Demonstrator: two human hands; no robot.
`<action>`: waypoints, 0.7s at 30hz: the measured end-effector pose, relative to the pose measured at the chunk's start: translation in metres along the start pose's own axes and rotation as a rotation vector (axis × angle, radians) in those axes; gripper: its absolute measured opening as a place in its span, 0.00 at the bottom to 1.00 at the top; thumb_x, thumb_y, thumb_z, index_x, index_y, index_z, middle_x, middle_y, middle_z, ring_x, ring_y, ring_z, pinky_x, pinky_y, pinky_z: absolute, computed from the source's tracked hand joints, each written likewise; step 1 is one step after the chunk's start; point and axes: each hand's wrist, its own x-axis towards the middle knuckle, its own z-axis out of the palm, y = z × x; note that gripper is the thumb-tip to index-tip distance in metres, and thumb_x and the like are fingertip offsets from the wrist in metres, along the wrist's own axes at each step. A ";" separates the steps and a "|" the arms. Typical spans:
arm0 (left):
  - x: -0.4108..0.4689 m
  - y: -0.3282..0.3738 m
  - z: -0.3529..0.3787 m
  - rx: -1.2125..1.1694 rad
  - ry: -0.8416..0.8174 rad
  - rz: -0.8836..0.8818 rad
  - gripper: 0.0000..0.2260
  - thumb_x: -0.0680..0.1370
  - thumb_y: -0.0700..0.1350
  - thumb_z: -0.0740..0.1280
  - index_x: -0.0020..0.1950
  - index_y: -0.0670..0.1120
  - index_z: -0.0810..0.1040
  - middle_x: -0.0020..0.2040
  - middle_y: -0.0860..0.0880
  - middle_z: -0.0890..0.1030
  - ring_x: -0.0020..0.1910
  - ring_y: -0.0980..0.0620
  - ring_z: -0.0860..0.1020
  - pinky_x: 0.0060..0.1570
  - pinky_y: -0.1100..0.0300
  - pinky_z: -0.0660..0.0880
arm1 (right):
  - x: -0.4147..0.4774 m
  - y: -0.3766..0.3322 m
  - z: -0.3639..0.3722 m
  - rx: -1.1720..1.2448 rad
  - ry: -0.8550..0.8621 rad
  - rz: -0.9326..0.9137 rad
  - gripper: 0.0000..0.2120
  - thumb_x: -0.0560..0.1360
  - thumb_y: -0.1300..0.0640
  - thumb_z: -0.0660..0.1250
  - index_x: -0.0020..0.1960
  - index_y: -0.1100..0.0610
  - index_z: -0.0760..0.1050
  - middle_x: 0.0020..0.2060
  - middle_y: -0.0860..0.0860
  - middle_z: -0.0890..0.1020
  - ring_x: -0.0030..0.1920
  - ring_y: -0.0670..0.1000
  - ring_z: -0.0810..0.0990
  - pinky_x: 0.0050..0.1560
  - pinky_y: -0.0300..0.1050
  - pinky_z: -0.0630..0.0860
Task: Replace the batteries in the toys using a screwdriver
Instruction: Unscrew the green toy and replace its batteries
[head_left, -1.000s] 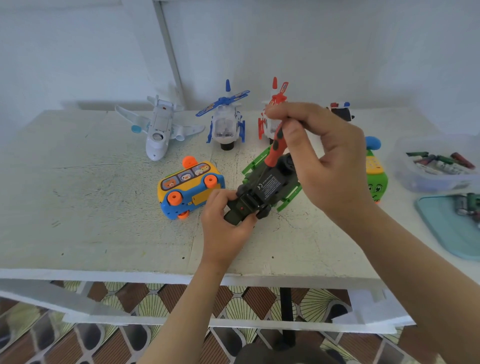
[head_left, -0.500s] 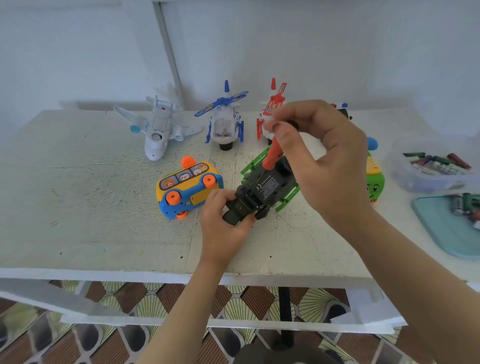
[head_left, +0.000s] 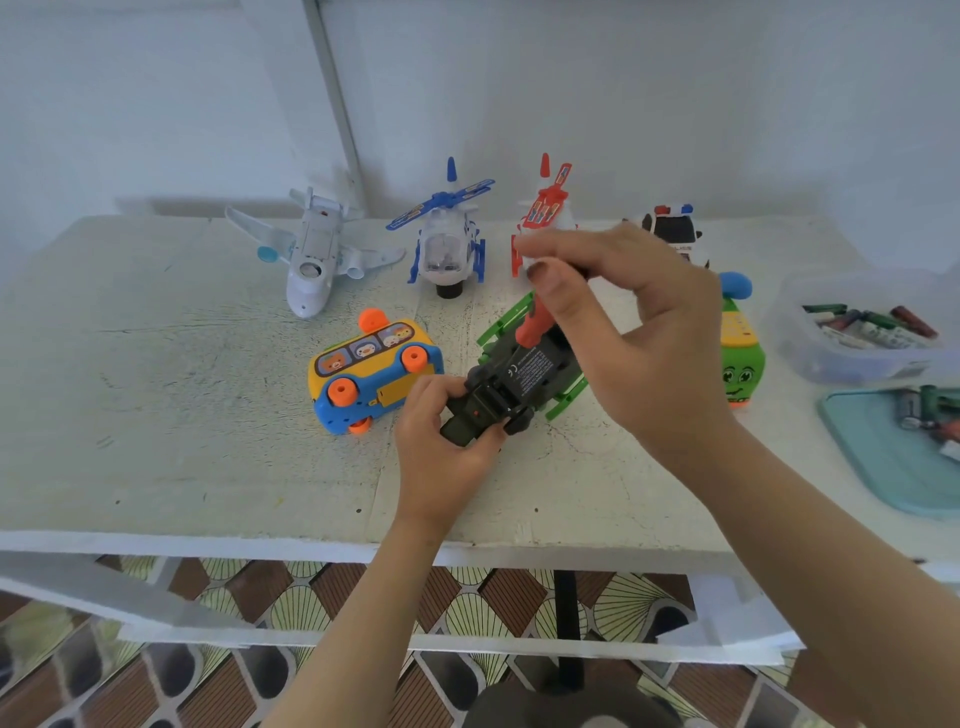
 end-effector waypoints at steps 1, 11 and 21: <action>0.000 0.000 0.000 0.000 0.000 -0.003 0.19 0.62 0.37 0.76 0.44 0.49 0.70 0.42 0.58 0.72 0.43 0.63 0.70 0.40 0.71 0.66 | -0.001 0.000 0.001 -0.008 -0.010 0.006 0.08 0.76 0.56 0.66 0.53 0.55 0.80 0.36 0.47 0.82 0.42 0.42 0.78 0.54 0.46 0.72; -0.001 0.001 0.000 -0.004 -0.004 0.003 0.20 0.62 0.37 0.77 0.45 0.50 0.70 0.43 0.59 0.72 0.44 0.64 0.71 0.41 0.73 0.67 | 0.005 0.001 -0.002 -0.057 -0.015 0.042 0.10 0.77 0.55 0.62 0.51 0.56 0.82 0.43 0.52 0.83 0.49 0.41 0.78 0.58 0.44 0.73; 0.000 0.000 0.000 -0.017 -0.003 -0.016 0.19 0.63 0.37 0.77 0.44 0.49 0.71 0.43 0.57 0.72 0.43 0.62 0.71 0.41 0.71 0.67 | 0.007 -0.002 -0.007 0.181 -0.052 0.199 0.06 0.78 0.65 0.64 0.54 0.61 0.76 0.37 0.57 0.83 0.36 0.51 0.83 0.43 0.40 0.79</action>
